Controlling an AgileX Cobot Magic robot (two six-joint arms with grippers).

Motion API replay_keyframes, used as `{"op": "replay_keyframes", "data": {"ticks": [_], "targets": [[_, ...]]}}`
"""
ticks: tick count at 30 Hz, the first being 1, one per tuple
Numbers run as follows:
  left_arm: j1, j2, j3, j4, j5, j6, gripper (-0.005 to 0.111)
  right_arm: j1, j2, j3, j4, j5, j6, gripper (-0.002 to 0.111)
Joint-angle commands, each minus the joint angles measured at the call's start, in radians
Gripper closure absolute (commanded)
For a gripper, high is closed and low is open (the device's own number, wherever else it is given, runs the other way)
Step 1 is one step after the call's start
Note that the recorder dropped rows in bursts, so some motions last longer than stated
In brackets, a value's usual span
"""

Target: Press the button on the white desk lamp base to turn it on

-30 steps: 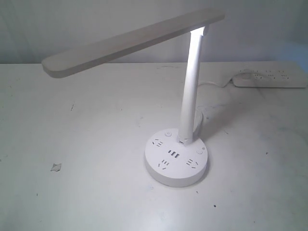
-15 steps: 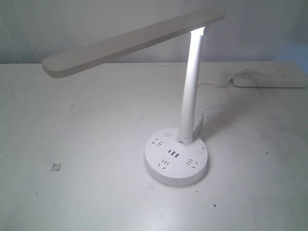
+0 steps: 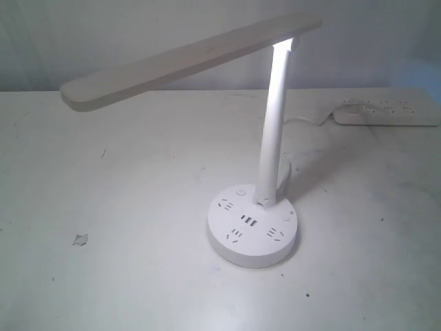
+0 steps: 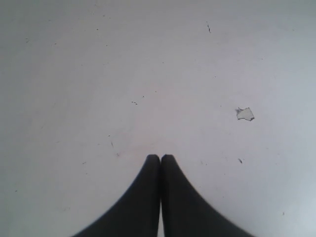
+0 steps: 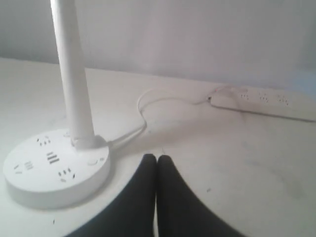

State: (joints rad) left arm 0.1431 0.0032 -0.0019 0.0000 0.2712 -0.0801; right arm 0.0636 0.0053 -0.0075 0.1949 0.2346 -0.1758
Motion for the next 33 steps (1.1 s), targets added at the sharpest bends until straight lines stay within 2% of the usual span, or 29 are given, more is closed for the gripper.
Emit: {"op": "replay_keyframes", "data": {"ticks": [1,9,19,33], "targets": [[-0.005,-0.003,0.002,0.0,-0.004,0.002,0.107,-0.001,-0.005,0.007,-0.011,0.118,-0.003,0.108],[-0.005,-0.003,0.002,0.0,-0.004,0.002,0.107,-0.009,-0.005,0.007,-0.014,0.118,-0.003,0.108],[-0.005,-0.003,0.002,0.0,-0.004,0.002,0.107,-0.163,-0.005,0.007,-0.012,0.118,0.019,0.108],[-0.005,-0.003,0.002,0.0,-0.004,0.002,0.107,-0.163,-0.005,0.007,-0.012,0.118,0.023,0.108]]}}
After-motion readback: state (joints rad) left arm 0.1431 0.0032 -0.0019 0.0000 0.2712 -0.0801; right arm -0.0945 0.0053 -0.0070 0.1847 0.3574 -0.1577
